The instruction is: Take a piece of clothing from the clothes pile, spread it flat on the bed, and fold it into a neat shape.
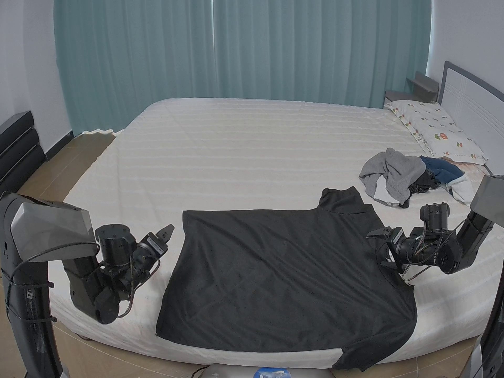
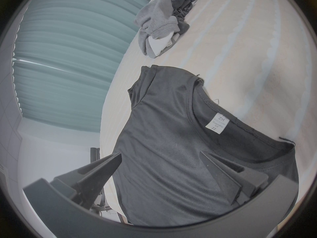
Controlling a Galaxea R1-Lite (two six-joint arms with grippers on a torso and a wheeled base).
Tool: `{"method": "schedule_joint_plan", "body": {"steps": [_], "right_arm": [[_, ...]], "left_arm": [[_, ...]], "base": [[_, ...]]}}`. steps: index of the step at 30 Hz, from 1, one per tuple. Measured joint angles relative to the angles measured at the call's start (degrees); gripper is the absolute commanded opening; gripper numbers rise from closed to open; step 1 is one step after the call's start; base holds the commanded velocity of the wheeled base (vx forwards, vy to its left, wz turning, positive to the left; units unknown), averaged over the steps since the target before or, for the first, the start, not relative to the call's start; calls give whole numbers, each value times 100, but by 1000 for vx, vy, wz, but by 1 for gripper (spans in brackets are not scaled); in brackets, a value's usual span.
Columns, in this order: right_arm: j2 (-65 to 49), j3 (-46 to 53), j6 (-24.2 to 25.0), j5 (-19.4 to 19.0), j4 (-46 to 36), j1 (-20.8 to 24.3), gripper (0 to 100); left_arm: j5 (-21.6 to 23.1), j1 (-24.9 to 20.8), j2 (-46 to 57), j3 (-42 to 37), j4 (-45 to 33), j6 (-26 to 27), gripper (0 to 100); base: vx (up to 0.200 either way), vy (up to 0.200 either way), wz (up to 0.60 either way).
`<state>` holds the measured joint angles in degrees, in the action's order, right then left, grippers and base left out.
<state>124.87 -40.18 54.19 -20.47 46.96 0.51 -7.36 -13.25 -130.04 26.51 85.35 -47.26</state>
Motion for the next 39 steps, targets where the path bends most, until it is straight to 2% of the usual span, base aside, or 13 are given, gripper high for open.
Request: {"method": "schedule_joint_plan", "body": {"steps": [8, 11, 17, 21, 25, 29, 39], "right_arm": [[-6, 492, 80, 11, 529, -126, 100], [0, 789, 321, 22, 1217, -166, 100], [167, 1469, 750, 55, 3346, -199, 100], [344, 1844, 898, 66, 4118, -196, 100], [493, 2083, 1019, 68, 4194, -199, 100], [601, 2247, 1084, 60, 4200, -205, 100], [683, 2319, 1095, 55, 4202, -208, 100]], "left_arm": [[129, 50, -180, 1970, -1610, 172, 100], [211, 83, -332, 2784, -2308, 194, 100], [290, 138, -789, 4151, -3213, 219, 100], [335, 173, -1219, 5071, -3699, 224, 100], [369, 217, -1737, 5887, -4103, 227, 100], [404, 278, -2164, 6348, -4361, 235, 100], [468, 333, -2470, 6489, -4374, 224, 100]], "base": [[0, 0, 0], [0, 0, 0], [0, 0, 0], [0, 0, 0], [0, 0, 0], [0, 0, 0], [0, 0, 0]]}}
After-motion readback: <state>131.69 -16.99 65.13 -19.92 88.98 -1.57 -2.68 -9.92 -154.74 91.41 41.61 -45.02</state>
